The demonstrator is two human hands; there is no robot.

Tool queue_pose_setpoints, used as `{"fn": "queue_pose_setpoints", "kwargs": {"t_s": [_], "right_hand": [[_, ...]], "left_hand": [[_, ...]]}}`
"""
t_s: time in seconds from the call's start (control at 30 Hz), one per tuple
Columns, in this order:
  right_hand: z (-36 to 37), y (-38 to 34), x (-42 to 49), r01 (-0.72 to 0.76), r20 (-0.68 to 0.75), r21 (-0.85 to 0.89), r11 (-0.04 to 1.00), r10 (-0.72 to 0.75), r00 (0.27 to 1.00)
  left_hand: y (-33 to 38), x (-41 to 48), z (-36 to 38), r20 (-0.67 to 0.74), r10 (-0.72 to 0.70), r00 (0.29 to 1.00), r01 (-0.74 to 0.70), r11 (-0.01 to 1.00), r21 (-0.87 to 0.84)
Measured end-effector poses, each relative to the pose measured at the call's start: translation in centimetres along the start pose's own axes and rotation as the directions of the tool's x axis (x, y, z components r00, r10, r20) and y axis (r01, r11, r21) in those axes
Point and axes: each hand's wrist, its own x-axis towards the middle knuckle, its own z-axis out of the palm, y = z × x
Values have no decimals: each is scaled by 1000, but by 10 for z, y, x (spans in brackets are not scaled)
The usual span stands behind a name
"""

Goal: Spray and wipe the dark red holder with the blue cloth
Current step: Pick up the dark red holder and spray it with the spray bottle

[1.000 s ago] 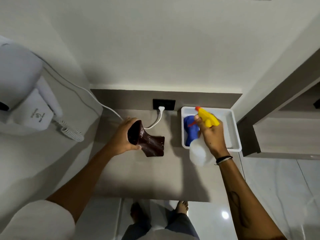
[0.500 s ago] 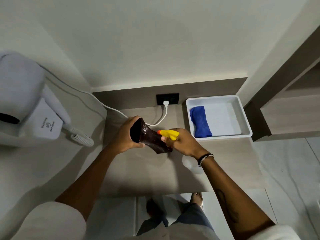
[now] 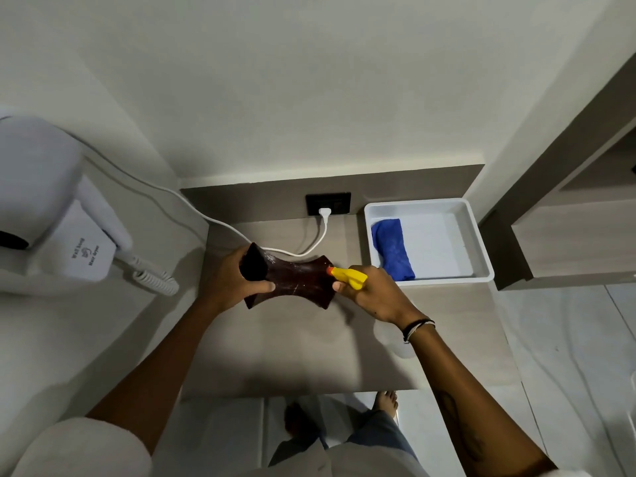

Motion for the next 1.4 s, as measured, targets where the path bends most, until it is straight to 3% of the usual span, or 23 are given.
{"fn": "queue_pose_setpoints", "kwargs": {"t_s": [0.2,0.4,0.67,0.77,0.9,1.03,1.13,1.23,1.4], "right_hand": [[15,-27,-7,162,105,-27,986,-159,982],[25,-36,-1,45,80,-249,967,-25,996],[6,-7,-4,-144,10,-342,929,157,988],[0,-3,-5,-145,10,-285,947,154,988],[0,-6,-9,-92,66,-204,975,108,992],[6,-20,-19,18,136,-149,989,2,991],[16,-29,-23,62,137,-152,986,-41,990],[22,-39,-23,106,101,-126,986,-94,990],[31,-50,-16,139,55,-188,972,-131,990]], "left_hand": [[9,-2,9,-40,-350,936,328,907,-266],[11,-6,7,6,-402,915,383,866,-321],[1,-9,8,117,-246,962,268,929,-253],[-2,-10,6,174,-193,966,227,954,-197],[-7,-19,1,242,-60,968,64,998,-6],[-4,-18,1,110,55,992,-63,995,71],[8,-15,6,-13,-102,995,102,993,64],[17,-9,10,-63,-330,942,328,944,-41],[20,0,10,-94,-443,891,432,894,-120]]}}
